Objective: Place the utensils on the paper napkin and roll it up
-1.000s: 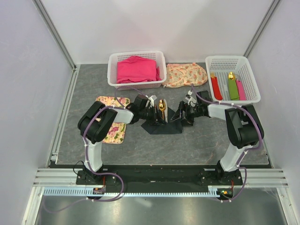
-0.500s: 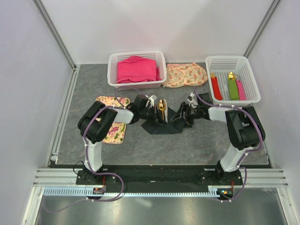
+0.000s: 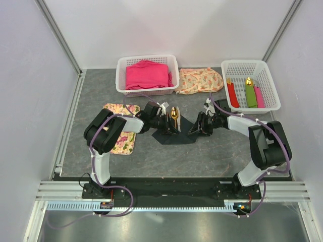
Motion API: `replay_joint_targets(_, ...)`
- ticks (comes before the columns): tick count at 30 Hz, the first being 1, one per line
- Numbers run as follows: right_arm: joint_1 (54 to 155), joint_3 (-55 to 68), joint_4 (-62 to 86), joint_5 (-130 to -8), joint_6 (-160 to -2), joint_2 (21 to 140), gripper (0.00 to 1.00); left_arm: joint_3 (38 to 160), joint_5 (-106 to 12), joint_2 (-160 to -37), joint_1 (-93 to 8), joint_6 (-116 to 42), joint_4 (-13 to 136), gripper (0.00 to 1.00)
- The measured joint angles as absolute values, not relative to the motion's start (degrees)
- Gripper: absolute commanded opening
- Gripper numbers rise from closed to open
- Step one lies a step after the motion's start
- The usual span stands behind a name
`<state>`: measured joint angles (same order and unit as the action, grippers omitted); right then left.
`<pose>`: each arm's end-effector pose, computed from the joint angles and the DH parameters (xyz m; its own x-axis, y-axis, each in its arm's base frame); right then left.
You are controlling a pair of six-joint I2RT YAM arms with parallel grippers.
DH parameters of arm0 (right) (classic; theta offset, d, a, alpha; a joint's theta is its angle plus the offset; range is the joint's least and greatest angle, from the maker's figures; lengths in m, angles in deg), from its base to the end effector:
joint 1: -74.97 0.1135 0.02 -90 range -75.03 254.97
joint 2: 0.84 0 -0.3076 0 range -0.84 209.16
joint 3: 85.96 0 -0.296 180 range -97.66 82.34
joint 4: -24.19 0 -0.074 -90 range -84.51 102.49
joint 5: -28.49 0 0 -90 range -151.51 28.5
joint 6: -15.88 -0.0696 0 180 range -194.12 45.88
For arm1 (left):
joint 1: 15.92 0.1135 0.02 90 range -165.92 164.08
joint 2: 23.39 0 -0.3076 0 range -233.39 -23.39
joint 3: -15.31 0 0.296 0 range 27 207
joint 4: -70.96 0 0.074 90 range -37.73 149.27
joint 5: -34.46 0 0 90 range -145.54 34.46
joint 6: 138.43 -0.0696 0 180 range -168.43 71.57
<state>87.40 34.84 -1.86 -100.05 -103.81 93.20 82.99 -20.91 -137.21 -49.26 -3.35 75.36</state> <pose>0.3296 0.1171 0.1390 -0.9712 0.1826 -0.1530 0.0192 0.7000 0.7139 0.3519 -0.2789 0.0941 -0.9638 -0.0634 -0.2590 0.1756 0.5799 -0.7955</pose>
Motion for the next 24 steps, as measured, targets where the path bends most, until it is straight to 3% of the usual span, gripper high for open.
replay_joint_targets(2, 87.40, 34.64, -2.36, -99.15, -103.09, 92.94, 0.37, 82.99, -20.91, -137.21, -49.26, -3.35, 75.36, 0.04)
replay_joint_targets(6, 87.40, 34.27, -2.65, -98.45, -102.70, 92.92, 0.12, 82.99, -20.89, -137.21, -49.26, -3.35, 75.36, 0.03)
replay_joint_targets(9, 87.57, 33.92, -2.58, -98.52, -103.03, 92.92, 0.03, 82.99, -20.89, -137.21, -49.26, -3.35, 75.36, 0.03)
replay_joint_targets(24, 94.11, 32.59, 5.03, -99.70, -111.73, 96.05, 0.00, 82.99, -20.89, -137.21, -49.24, -3.35, 75.36, 0.02)
